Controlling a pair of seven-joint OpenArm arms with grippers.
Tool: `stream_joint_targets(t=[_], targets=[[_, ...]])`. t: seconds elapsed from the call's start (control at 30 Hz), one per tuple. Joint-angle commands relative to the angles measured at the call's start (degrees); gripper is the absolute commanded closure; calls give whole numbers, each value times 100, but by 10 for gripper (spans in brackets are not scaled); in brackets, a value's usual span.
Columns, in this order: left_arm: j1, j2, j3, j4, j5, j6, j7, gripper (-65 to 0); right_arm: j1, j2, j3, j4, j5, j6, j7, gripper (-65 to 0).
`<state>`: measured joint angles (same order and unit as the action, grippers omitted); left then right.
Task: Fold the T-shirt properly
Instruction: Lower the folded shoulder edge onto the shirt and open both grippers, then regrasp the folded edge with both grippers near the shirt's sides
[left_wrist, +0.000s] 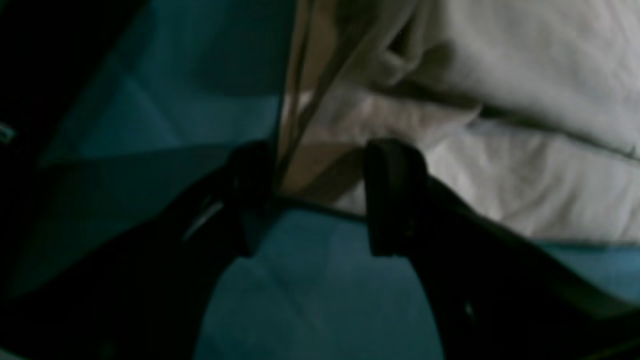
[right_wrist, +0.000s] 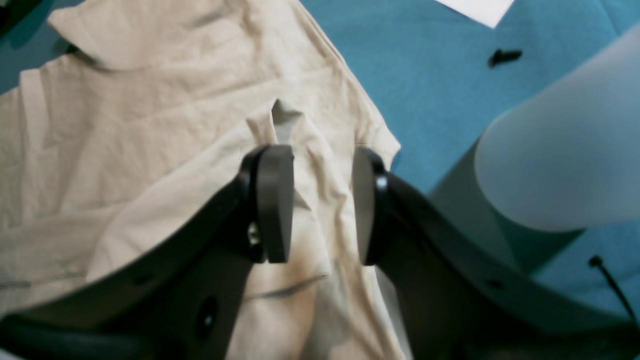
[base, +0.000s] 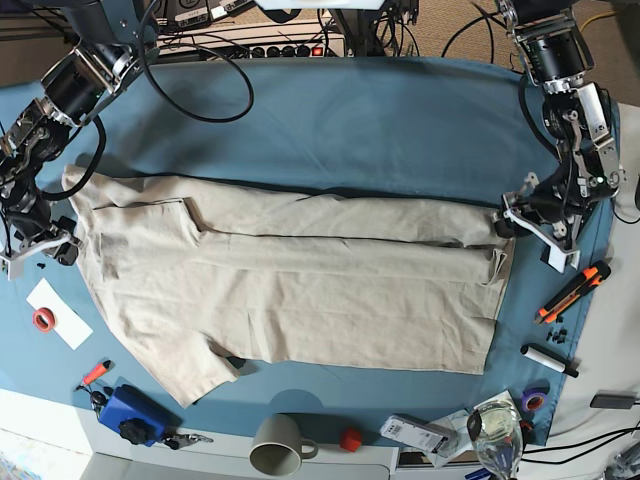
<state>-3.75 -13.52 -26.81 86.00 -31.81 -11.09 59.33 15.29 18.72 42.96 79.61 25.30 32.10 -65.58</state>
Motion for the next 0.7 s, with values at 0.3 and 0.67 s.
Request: stream_joint_targets(t=[0.3, 0.67], targets=[[-85, 76, 7, -17, -297, -107, 264, -314, -350, 275, 181, 107, 1025, 2, -352, -206], [-70, 144, 7, -24, -542, -214, 393, -314, -1283, 601, 1008, 107, 2162, 79, -645, -206]])
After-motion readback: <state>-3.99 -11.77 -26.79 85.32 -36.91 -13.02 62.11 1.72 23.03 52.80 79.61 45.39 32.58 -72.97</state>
